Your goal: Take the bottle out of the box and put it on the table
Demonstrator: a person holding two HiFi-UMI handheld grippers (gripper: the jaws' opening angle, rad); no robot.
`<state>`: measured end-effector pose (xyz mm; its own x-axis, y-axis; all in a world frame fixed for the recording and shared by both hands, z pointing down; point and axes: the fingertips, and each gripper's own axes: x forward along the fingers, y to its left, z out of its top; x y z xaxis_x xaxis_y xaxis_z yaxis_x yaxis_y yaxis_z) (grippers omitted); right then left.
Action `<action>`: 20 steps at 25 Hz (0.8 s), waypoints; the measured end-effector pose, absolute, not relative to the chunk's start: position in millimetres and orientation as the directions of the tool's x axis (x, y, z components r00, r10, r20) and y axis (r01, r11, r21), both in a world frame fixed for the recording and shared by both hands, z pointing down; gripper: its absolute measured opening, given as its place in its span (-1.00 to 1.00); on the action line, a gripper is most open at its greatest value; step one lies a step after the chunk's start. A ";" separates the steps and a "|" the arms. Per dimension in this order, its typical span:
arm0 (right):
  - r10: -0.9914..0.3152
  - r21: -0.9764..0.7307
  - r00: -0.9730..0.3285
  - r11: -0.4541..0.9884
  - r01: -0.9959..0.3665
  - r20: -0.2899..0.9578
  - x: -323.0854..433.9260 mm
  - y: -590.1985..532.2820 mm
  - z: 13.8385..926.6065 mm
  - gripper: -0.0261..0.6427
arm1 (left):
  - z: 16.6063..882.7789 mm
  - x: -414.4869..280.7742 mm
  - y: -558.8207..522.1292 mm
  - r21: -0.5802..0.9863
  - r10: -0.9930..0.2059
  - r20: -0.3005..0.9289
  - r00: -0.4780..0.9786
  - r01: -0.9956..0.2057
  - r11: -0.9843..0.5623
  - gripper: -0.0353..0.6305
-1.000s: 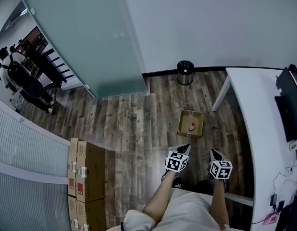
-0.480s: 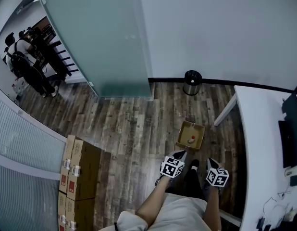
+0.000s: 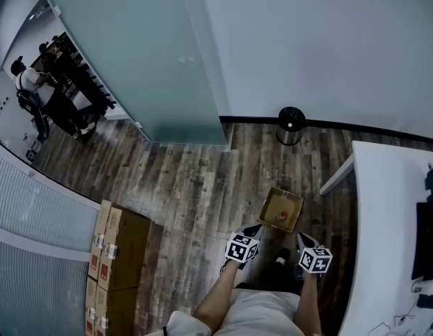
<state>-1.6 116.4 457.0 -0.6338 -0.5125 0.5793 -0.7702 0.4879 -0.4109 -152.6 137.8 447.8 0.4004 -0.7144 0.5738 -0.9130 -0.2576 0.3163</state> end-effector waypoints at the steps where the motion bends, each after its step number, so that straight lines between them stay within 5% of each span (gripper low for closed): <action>1: -0.508 -0.412 -0.636 0.490 -0.768 0.581 1.1 105.4 458.5 -0.81 | 449.5 -151.0 128.0 0.318 -0.712 0.580 0.396 -0.915 -0.250 -0.85; 20: -0.340 -0.321 -0.586 0.587 -0.743 0.736 45.4 5.2 556.4 -0.81 | 556.5 -111.3 11.9 0.355 -0.621 0.657 0.428 -0.902 -0.246 -0.85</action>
<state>45.4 5.2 556.4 -0.5859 -0.3397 0.7357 -0.7435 0.5866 -0.3212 -111.3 11.9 556.5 0.4278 -0.6208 0.6570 -0.9020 -0.2461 0.3548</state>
